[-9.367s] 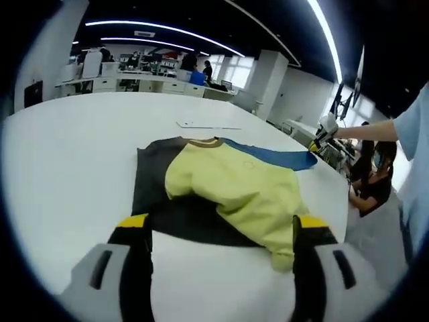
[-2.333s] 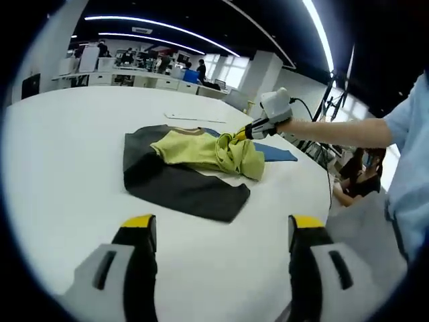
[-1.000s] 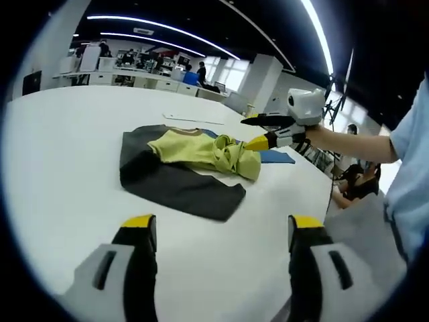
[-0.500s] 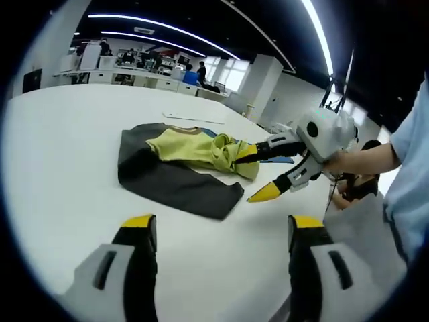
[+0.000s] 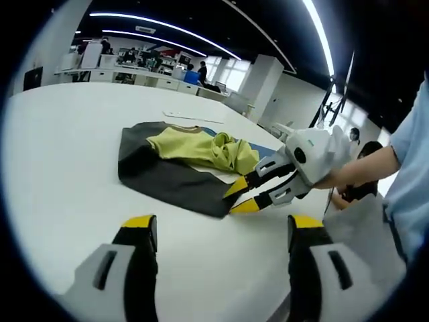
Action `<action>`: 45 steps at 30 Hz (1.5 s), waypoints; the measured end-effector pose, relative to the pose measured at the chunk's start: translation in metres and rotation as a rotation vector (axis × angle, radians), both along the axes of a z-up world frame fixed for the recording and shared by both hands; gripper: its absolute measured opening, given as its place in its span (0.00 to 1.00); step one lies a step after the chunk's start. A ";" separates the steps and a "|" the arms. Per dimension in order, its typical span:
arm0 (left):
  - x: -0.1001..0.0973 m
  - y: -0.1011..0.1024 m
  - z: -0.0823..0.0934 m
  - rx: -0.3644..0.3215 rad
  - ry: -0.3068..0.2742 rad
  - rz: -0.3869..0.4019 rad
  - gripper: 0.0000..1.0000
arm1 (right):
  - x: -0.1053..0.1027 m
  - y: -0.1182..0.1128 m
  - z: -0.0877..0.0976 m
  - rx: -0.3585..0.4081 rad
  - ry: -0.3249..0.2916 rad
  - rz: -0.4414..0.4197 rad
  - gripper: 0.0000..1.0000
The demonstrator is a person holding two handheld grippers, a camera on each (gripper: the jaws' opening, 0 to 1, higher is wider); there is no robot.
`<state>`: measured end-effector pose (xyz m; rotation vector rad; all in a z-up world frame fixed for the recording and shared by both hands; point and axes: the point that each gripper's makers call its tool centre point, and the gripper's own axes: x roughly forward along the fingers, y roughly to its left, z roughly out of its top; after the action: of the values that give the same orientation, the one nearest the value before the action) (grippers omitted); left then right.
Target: Fold the garment on the visible template until the final outline fits inside the template.
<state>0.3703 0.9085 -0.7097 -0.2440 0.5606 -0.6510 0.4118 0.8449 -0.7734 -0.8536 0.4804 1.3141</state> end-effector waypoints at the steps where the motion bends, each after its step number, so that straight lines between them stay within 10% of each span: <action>1: 0.000 0.000 0.000 0.000 0.001 0.001 0.77 | 0.001 0.000 -0.001 -0.004 0.001 -0.004 0.05; 11: 0.000 -0.001 -0.003 -0.009 0.012 0.001 0.74 | -0.008 0.013 0.014 0.101 0.079 -0.069 0.00; 20: -0.002 -0.005 -0.001 -0.054 0.036 -0.024 0.52 | -0.013 0.033 0.040 0.339 0.328 -0.243 0.00; 45: 0.021 -0.018 -0.005 -0.210 0.121 0.034 0.00 | -0.029 0.038 0.049 0.387 0.377 -0.207 0.00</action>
<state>0.3914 0.8909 -0.7146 -0.4913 0.6028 -0.6660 0.3823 0.8824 -0.7242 -0.2275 0.5674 1.3203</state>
